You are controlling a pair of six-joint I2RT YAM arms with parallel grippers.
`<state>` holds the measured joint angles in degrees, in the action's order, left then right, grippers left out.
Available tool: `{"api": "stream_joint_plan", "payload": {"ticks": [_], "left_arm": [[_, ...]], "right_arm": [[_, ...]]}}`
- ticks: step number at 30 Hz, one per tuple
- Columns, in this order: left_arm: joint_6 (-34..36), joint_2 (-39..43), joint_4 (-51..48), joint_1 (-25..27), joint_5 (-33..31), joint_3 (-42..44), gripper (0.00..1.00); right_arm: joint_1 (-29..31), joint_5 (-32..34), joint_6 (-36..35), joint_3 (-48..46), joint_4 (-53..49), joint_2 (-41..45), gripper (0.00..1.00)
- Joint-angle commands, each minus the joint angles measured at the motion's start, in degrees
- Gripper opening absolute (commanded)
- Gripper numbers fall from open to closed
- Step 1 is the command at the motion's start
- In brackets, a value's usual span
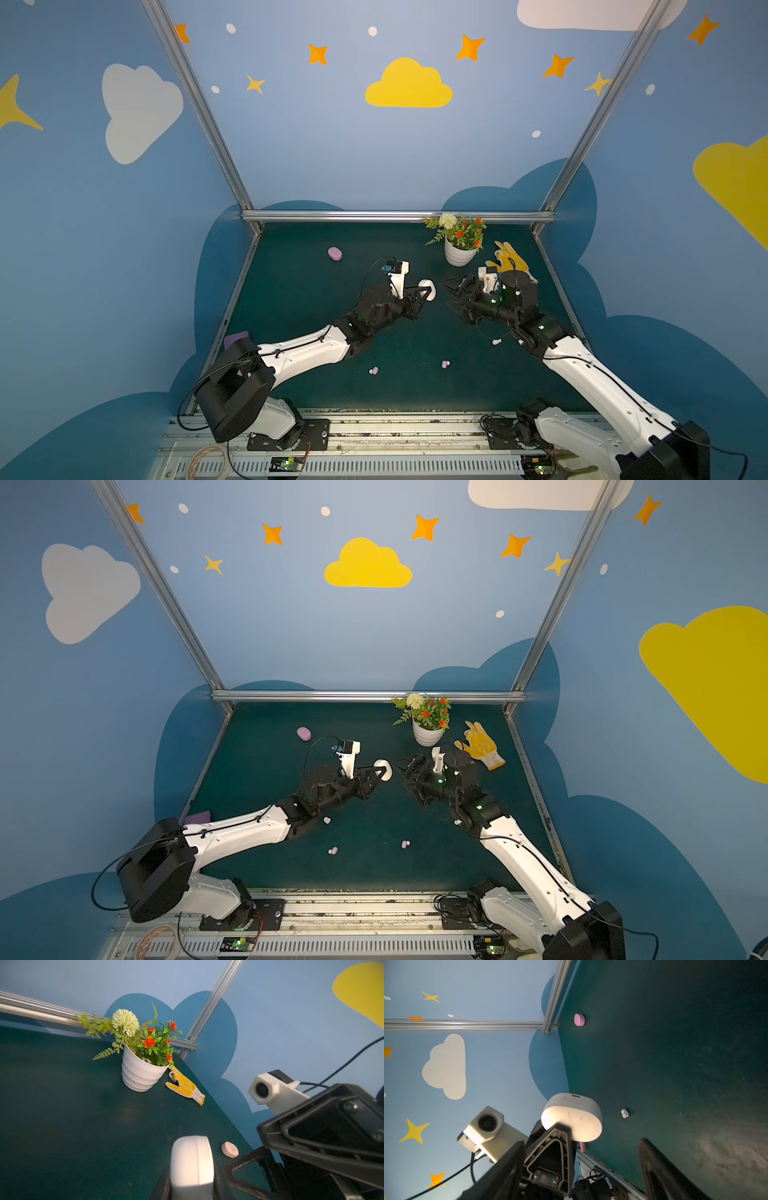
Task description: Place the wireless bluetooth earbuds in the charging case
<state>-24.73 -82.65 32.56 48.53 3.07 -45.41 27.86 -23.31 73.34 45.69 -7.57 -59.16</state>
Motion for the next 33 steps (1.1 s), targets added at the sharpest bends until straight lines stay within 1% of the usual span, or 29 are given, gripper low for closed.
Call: {"api": "stream_joint_plan", "payload": {"ticks": [1,4,9,12,16,20,24,28,33], "left_arm": [[3.99,0.18,1.37,1.03,-2.07,-0.38,0.04],[4.59,-0.71,3.23,1.88,-2.96,-0.03,0.04],[6.46,-1.97,4.44,3.37,-5.18,-1.15,0.04],[7.40,-2.71,5.33,4.19,-5.87,-1.48,0.04],[6.91,-3.70,7.49,4.56,-6.50,-1.43,0.04],[7.88,-3.96,8.81,5.41,-8.68,-1.44,0.04],[9.19,-4.37,9.53,6.13,-10.17,-1.70,0.04],[9.50,-5.02,11.11,6.65,-11.55,-1.52,0.04],[10.69,-5.33,11.54,7.49,-13.18,-1.71,0.04]], "right_arm": [[-0.04,-1.94,1.64,1.83,0.52,-0.60,0.83],[-0.04,-1.86,4.44,1.02,3.97,-1.20,0.84],[0.02,-3.44,6.41,1.42,4.98,-3.05,0.84],[0.10,-3.76,7.87,1.15,7.23,-3.68,0.84],[0.14,-3.70,9.42,1.16,7.62,-4.23,0.83],[0.19,-4.44,11.25,0.69,8.34,-4.39,0.83],[0.22,-3.94,12.50,0.45,8.34,-4.04,0.83],[0.18,-3.52,14.41,-0.24,10.42,-4.18,0.82],[0.28,-3.58,14.72,-0.08,11.00,-4.56,0.80]]}}
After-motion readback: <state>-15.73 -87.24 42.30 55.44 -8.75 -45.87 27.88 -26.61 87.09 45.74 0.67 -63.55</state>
